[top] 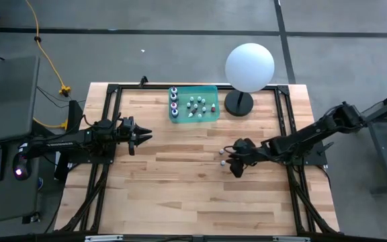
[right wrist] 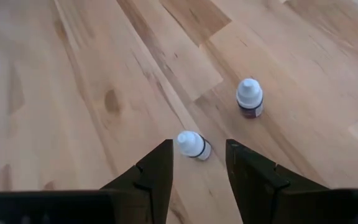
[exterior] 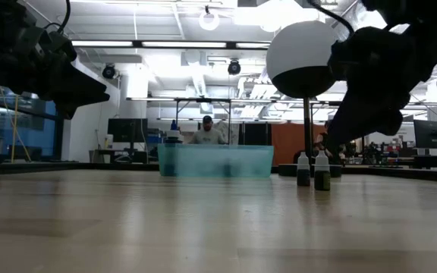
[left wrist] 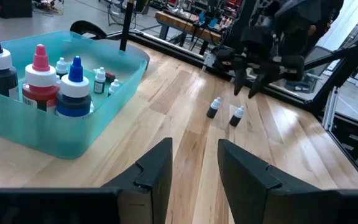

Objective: Pick & Place food coloring
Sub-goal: Put the small light green food coloring bottle into the green bin

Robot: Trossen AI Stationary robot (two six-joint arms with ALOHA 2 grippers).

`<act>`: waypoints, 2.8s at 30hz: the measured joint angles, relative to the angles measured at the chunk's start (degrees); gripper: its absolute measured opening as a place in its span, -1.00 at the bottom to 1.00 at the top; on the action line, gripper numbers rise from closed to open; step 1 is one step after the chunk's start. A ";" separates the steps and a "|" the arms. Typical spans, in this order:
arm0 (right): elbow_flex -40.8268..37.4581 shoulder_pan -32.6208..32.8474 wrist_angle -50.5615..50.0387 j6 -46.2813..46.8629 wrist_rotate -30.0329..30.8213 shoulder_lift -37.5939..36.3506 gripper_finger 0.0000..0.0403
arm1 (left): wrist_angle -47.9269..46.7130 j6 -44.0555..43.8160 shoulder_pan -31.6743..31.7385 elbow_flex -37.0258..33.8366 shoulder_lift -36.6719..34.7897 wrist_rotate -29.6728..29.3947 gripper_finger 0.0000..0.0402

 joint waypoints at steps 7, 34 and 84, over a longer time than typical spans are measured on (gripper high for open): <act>3.12 1.70 0.25 1.85 2.09 7.92 -0.32 | 0.00 -0.02 0.01 0.00 0.00 0.00 -0.37; 4.95 5.96 2.53 1.81 11.17 14.28 -0.32 | 0.00 -0.02 -0.01 0.00 0.00 0.00 -0.37; 4.88 3.27 5.66 -1.59 6.97 14.28 -0.66 | 0.00 -0.02 -0.01 0.00 0.00 0.00 -0.37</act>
